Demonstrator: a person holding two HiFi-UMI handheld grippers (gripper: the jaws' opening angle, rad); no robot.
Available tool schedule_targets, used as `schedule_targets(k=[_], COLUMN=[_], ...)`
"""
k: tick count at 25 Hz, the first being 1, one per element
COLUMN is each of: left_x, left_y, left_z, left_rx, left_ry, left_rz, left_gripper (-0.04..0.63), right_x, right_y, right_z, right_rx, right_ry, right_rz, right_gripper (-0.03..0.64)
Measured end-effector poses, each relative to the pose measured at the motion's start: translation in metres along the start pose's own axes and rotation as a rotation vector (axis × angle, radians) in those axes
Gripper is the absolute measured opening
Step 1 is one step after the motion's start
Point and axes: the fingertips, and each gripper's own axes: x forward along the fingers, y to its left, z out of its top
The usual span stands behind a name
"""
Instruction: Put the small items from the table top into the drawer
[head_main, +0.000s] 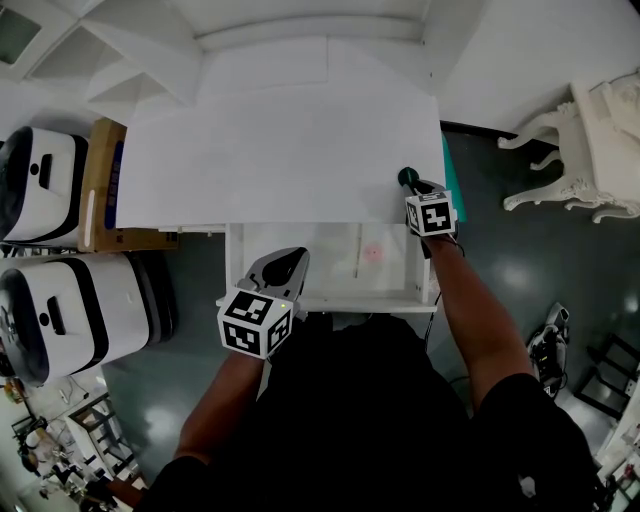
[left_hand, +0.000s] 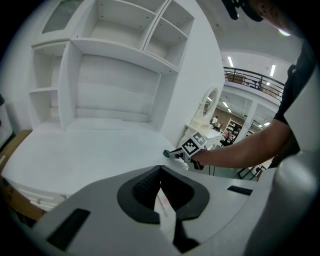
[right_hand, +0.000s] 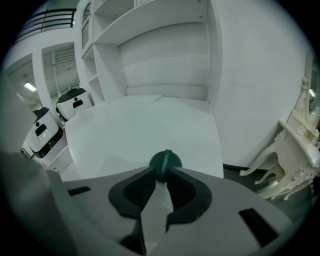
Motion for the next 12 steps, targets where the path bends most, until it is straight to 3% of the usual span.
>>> schedule_targets(k=[12], left_x=[0.002], left_y=[0.0019], left_z=[-0.0061], left_rx=[-0.017], left_ry=[0.009], left_rz=[-0.002], left_gripper=[0.003], right_x=[0.0032], right_y=[-0.0026], right_z=[-0.0035], right_rx=[0.048], right_ry=[0.016], right_rz=[0.037], right_gripper=[0.059])
